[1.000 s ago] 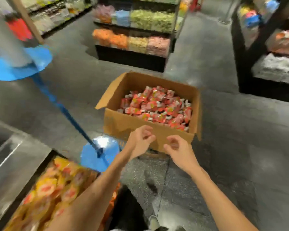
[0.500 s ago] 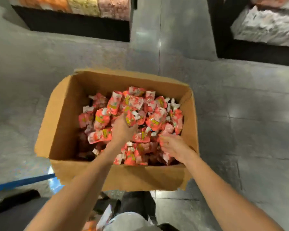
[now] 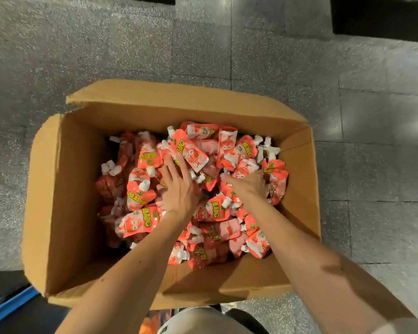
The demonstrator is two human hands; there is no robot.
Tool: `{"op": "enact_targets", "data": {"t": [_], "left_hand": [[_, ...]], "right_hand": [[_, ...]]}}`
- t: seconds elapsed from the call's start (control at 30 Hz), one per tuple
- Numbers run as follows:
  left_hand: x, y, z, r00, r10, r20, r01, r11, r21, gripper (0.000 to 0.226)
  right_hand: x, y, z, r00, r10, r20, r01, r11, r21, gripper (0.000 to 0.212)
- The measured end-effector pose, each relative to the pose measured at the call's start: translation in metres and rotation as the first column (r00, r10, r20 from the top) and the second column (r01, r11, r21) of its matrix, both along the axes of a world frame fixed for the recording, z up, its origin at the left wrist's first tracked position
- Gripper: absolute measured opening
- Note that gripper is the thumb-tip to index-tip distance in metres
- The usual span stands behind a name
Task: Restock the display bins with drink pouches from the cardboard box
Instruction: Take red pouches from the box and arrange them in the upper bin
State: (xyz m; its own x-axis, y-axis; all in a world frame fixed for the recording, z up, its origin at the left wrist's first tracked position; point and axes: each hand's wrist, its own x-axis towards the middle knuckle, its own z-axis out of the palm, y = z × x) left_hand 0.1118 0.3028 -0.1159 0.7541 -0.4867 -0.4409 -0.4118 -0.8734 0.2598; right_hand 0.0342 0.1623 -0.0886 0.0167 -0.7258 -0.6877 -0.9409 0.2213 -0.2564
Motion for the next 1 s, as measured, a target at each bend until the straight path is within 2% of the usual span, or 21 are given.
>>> {"op": "enact_targets", "data": {"t": [0.1, 0.2, 0.33, 0.43, 0.57, 0.67, 0.77, 0.83, 0.93, 1.0], "left_hand": [[0.002, 0.006, 0.005, 1.0, -0.012, 0.015, 0.013, 1.0, -0.02, 0.095], [0.015, 0.021, 0.01, 0.999, -0.043, -0.016, 0.042, 0.998, -0.04, 0.079], [0.033, 0.028, 0.019, 0.999, -0.038, 0.033, 0.042, 0.989, -0.139, 0.044], [0.031, 0.032, 0.028, 0.999, 0.037, 0.012, -0.034, 0.975, -0.219, 0.038], [0.018, 0.045, 0.032, 0.993, 0.105, -0.057, -0.118, 0.939, -0.323, 0.037], [0.012, 0.054, 0.038, 0.994, 0.104, -0.046, -0.114, 0.908, -0.403, 0.025], [0.008, 0.057, 0.047, 0.997, 0.068, -0.034, -0.076, 0.879, -0.471, 0.026], [0.007, 0.056, 0.054, 0.999, 0.039, 0.01, -0.028, 0.861, -0.507, 0.022], [0.007, 0.052, 0.06, 0.998, 0.005, 0.057, 0.027, 0.839, -0.543, 0.021], [0.005, 0.049, 0.064, 0.992, -0.045, 0.116, 0.104, 0.82, -0.562, 0.016]], "right_hand": [[-0.004, -0.006, 0.006, 1.0, -0.025, 0.009, 0.025, 0.998, -0.056, 0.097], [-0.011, -0.01, 0.01, 0.999, -0.024, 0.04, 0.026, 0.999, -0.038, 0.097], [-0.017, -0.01, 0.02, 0.985, -0.11, 0.13, 0.103, 0.993, 0.058, 0.095], [-0.023, -0.007, 0.025, 0.965, -0.188, 0.181, 0.159, 0.974, 0.164, 0.095], [-0.033, -0.002, 0.027, 0.946, -0.245, 0.213, 0.176, 0.938, 0.3, 0.106], [-0.038, 0.004, 0.033, 0.933, -0.275, 0.233, 0.166, 0.902, 0.398, 0.11], [-0.037, 0.009, 0.038, 0.931, -0.242, 0.274, 0.116, 0.906, 0.407, 0.111], [-0.034, 0.011, 0.04, 0.932, -0.208, 0.299, 0.076, 0.914, 0.399, 0.101], [-0.031, 0.011, 0.049, 0.926, -0.159, 0.344, 0.008, 0.916, 0.401, 0.051], [-0.03, 0.01, 0.054, 0.914, -0.124, 0.385, -0.044, 0.916, 0.398, 0.035]]}}
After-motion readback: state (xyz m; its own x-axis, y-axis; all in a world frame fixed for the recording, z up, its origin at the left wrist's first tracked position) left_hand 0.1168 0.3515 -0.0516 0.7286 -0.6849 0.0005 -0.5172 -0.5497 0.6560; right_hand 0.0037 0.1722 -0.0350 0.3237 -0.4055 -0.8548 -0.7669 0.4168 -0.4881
